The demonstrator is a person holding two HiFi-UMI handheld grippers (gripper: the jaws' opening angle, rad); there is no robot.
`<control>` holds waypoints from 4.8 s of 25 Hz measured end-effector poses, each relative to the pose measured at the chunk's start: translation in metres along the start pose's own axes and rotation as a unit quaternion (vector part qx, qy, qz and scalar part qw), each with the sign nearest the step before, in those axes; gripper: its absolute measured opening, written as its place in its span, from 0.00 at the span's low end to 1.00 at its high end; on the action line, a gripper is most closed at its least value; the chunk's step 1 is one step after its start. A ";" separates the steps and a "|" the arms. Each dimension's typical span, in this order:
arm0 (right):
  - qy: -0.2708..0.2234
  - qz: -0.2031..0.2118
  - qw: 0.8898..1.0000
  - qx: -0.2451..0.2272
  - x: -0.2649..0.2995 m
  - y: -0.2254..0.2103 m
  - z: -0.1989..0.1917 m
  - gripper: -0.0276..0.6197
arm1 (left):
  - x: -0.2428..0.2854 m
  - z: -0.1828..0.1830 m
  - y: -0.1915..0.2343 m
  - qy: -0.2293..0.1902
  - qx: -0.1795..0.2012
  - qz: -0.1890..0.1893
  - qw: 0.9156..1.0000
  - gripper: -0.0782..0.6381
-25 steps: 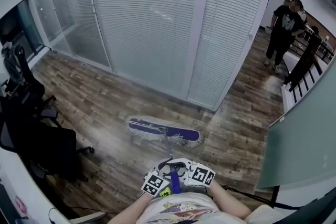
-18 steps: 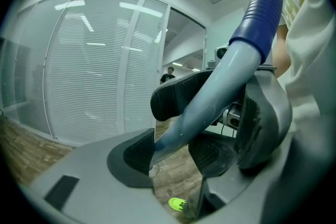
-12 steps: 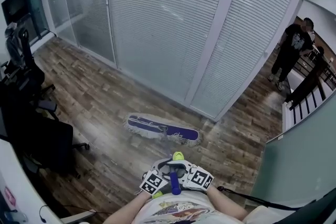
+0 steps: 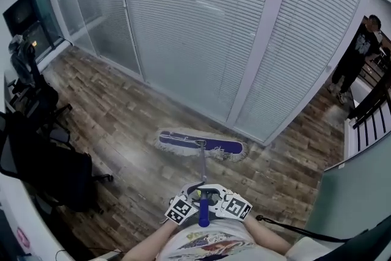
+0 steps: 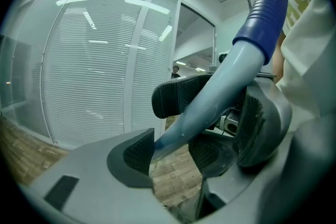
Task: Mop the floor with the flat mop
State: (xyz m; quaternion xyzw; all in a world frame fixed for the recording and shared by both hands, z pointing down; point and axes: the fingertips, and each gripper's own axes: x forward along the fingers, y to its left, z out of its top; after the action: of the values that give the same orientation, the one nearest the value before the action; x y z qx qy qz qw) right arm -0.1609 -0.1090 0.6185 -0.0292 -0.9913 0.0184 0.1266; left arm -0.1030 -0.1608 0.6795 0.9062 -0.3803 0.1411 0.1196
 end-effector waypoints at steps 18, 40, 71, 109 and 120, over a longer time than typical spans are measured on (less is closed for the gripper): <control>-0.051 -0.032 0.997 0.046 -0.073 -0.317 0.014 0.35 | 0.231 0.122 0.179 0.043 0.041 -0.026 0.998 0.36; -0.054 -0.037 0.996 0.057 -0.074 -0.306 0.010 0.36 | 0.227 0.115 0.171 0.059 0.034 -0.030 0.997 0.37; 0.045 -0.011 0.998 0.044 -0.005 0.076 -0.015 0.36 | -0.046 -0.031 -0.057 0.013 -0.036 0.016 0.999 0.37; -0.045 0.017 0.994 0.098 -0.277 0.410 -0.066 0.37 | -0.077 -0.076 -0.481 0.081 0.004 0.068 0.994 0.36; -0.051 0.024 0.994 0.089 -0.275 0.400 -0.068 0.37 | -0.065 -0.068 -0.475 0.081 0.019 0.065 0.994 0.36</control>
State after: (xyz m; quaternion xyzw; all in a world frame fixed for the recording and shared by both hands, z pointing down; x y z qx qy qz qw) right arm 0.1431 0.2749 0.5975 -0.0403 -0.9900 0.1108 0.0775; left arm 0.1858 0.2276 0.6683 0.8671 -0.4249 0.2288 0.1232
